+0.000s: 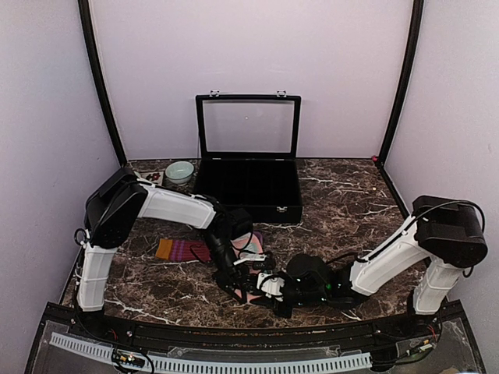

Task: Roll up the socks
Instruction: Roll the sock at the center of the board.

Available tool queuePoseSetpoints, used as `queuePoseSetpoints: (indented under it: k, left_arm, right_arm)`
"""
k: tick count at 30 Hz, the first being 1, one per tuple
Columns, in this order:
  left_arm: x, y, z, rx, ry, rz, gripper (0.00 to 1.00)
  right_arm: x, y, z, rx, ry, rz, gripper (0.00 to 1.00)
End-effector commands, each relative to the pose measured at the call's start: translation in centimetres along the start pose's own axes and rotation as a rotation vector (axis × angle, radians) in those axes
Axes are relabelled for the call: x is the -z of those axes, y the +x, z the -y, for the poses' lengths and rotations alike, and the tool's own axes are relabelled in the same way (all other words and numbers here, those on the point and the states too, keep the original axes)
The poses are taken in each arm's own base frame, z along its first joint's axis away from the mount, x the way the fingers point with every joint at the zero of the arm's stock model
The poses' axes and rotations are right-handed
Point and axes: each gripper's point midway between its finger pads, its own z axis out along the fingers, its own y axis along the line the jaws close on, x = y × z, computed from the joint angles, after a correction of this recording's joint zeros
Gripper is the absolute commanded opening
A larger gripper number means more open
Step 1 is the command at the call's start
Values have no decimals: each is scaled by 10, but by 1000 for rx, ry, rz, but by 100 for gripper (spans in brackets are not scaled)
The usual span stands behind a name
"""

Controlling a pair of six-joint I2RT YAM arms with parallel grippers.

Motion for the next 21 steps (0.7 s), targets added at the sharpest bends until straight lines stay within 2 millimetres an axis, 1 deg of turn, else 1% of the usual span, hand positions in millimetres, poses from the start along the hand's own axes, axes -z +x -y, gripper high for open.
queuePoseSetpoints:
  k: [1,3,4,5,8,9,10,13,16,19,20,21]
  left_arm:
    - [12,49,-44,81,-214,-174,37]
    - [32,50,-44,81,-283,-169,44]
    - [45,46,-41,65,-327,-157,49]
    - [54,47,-41,60,-368,-155,54]
    - [80,42,-41,34,-503,-121,57]
    - [85,38,-41,28,-534,-97,63]
    - [88,36,-41,24,-552,-79,66]
    - [90,32,-39,49,-559,-48,67]
    - [88,36,-32,44,-557,-27,67]
    - [87,37,-17,12,-534,3,67]
    - [87,35,-6,-9,-509,24,67]
    - [81,35,6,-26,-449,43,67]
  right_arm:
    - [3,72,-15,-193,-43,-220,0]
    - [4,80,-15,-266,-54,-247,0]
    - [5,85,-15,-299,-53,-265,0]
    - [5,91,-17,-324,-54,-284,0]
    - [10,101,-21,-391,-60,-298,0]
    - [12,102,-22,-411,-63,-292,0]
    - [14,103,-22,-430,-66,-284,0]
    - [18,103,-21,-500,-95,-285,0]
    - [21,106,-15,-593,-118,-306,0]
    - [23,112,-10,-707,-144,-336,0]
    - [23,114,-9,-738,-154,-351,0]
    - [22,115,-9,-766,-162,-366,0]
